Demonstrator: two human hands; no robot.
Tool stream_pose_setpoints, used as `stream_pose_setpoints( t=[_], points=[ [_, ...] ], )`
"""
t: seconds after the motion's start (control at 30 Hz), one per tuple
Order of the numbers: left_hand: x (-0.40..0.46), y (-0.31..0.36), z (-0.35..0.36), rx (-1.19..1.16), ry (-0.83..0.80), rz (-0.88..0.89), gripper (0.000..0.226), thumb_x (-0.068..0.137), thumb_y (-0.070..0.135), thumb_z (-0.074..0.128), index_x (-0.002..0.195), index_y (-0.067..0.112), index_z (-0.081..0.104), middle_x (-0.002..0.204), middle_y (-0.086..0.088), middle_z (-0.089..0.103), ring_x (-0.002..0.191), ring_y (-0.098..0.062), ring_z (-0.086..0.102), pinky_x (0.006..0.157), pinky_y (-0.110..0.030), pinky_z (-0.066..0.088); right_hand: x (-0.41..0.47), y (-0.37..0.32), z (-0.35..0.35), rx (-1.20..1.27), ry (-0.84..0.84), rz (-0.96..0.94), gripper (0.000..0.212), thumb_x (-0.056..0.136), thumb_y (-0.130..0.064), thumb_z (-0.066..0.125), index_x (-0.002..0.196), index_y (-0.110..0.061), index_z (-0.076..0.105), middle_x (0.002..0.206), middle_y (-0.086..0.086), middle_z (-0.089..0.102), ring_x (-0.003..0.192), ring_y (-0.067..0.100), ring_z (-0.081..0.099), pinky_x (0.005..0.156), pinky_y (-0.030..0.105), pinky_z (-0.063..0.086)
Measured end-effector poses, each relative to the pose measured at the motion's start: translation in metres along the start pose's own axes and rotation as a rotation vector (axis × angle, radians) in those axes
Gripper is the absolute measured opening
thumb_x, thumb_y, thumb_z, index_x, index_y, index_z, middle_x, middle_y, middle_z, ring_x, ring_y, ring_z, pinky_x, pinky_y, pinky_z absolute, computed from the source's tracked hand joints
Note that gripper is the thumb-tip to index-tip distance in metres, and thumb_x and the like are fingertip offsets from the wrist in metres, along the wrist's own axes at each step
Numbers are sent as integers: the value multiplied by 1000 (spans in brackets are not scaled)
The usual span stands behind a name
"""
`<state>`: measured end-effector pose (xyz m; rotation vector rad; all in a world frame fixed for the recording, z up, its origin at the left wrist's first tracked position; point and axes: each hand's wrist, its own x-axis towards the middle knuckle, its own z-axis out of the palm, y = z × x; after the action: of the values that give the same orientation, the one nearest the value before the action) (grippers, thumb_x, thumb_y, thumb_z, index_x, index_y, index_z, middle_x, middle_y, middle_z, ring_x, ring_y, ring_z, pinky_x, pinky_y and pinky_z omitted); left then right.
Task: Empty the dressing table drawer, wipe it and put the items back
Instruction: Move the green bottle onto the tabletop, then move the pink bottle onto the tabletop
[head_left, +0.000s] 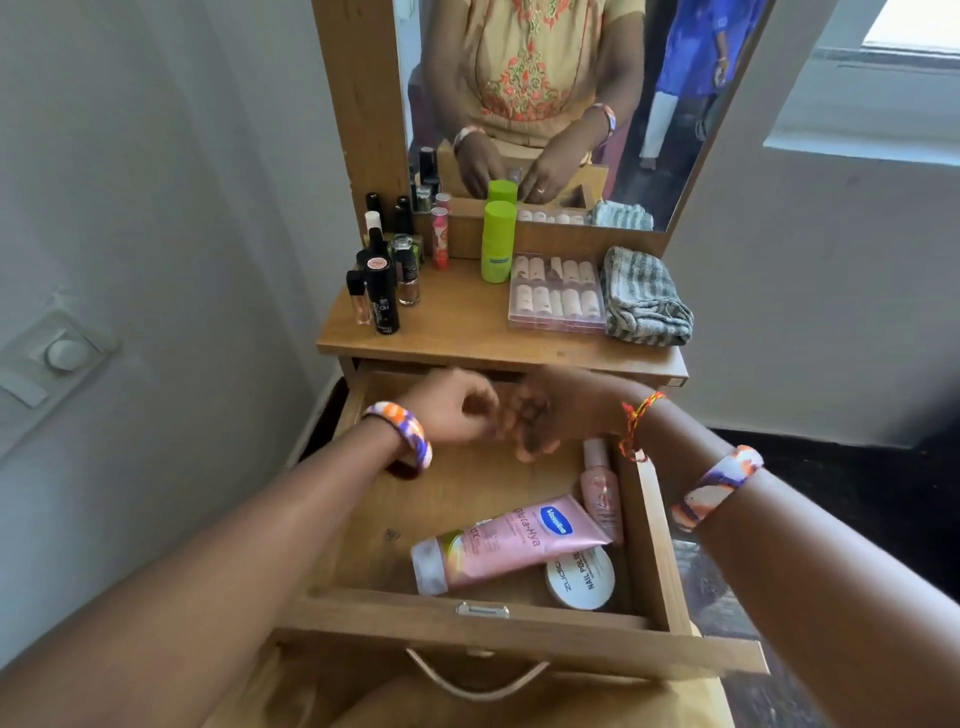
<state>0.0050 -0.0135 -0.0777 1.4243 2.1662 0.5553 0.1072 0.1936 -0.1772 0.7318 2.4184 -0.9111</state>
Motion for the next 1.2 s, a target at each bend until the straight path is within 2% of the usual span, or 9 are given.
stream_pose_setpoints(
  t=[0.1,0.23,0.43,0.57,0.83,0.97,1.07,1.17,1.2],
  points=[
    [-22,-7,22,141,-396,-87,47,75,34,76,114,11,62,112,-3,65,96,-16,61,80,-25,47,4,15,27,-186,-116,39,60,64,-35,78,120,-23,59,115,-5,64,101,13,61,81,26,56],
    [-40,-9,50,183,-520,-161,75,70,42,77,133,14,46,129,-1,55,113,-19,56,94,-30,49,-112,-94,32,-335,-176,-28,66,70,-21,80,130,-16,52,130,4,56,118,23,53,103,41,44],
    [-46,-10,65,312,-376,-140,65,69,38,79,122,9,55,121,-8,58,107,-23,57,87,-32,49,-125,-87,25,-358,-99,24,59,72,-13,78,126,-8,55,126,10,60,113,25,57,98,35,48],
    [-45,-20,56,414,-259,-215,59,68,41,79,112,8,59,114,-10,62,100,-25,60,77,-31,49,-131,-79,18,-439,57,49,51,75,-13,75,123,-6,57,122,10,61,99,22,58,64,21,46],
    [-48,-25,51,549,-163,-320,65,73,47,74,121,9,51,123,-9,59,108,-26,59,86,-32,49,-116,-48,52,-786,92,91,43,92,-2,48,135,-2,43,143,24,36,136,36,32,109,39,37],
    [-47,-14,54,594,-113,-274,74,71,52,73,127,12,46,129,-7,51,118,-28,51,93,-39,49,-116,-48,62,-919,117,112,45,96,-3,41,141,-4,36,152,26,17,142,37,22,108,42,38],
    [-43,-5,53,561,9,-192,71,74,51,71,129,14,45,131,-6,50,121,-27,49,92,-39,48,-112,-40,62,-1012,49,70,41,96,-14,47,135,-4,44,147,19,35,138,34,33,106,40,42],
    [-36,3,51,485,86,-155,63,78,47,68,130,16,48,131,-4,51,120,-24,50,90,-38,51,-96,-18,61,-1149,-1,-25,73,87,-54,51,135,0,45,143,17,42,132,32,42,97,24,49],
    [-33,6,51,446,97,-149,59,79,44,67,128,17,50,130,-3,53,118,-23,52,90,-37,52,-102,-22,59,-1117,-9,0,63,92,-45,49,132,4,47,135,21,49,124,34,48,98,28,48]
  ],
)
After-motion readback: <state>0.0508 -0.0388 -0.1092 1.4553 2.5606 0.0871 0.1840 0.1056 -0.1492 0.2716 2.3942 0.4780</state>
